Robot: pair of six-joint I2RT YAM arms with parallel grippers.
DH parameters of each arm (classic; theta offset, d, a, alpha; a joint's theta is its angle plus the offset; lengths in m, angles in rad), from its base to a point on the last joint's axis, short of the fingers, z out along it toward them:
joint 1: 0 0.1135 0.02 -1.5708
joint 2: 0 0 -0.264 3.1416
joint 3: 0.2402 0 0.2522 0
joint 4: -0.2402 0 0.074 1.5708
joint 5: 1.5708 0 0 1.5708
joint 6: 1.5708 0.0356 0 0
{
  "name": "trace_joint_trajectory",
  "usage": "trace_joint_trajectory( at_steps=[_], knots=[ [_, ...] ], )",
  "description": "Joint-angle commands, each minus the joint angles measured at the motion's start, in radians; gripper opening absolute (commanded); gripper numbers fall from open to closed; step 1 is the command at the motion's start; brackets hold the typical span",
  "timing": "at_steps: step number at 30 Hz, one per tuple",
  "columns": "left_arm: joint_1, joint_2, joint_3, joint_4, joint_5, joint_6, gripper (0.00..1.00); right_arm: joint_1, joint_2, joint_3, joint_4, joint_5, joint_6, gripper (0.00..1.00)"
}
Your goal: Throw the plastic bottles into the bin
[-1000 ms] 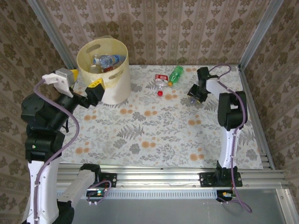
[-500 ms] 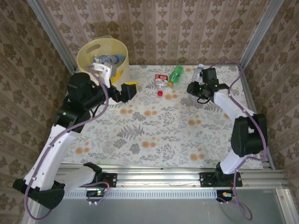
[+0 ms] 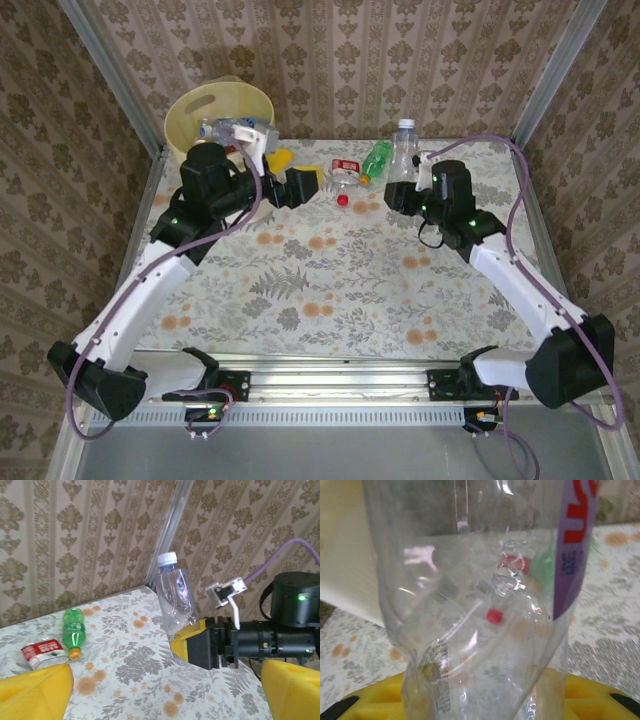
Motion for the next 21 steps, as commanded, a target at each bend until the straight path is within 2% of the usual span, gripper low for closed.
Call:
trace_joint_trajectory(
  at_steps=[1, 10, 21],
  knots=[
    [-0.026, 0.026, 0.039, 0.059, 0.031, -0.032, 0.95, 0.029, -0.066, -0.026, 0.079, -0.013, -0.055, 0.46],
    [-0.093, 0.11, 0.089, 0.119, 0.071, -0.058, 0.93, 0.143, -0.118, -0.026, 0.08, -0.024, -0.114, 0.45],
    [-0.127, 0.164, 0.125, 0.146, 0.15, -0.065, 0.85, 0.215, -0.127, -0.026, 0.1, -0.105, -0.149, 0.45]
  ],
)
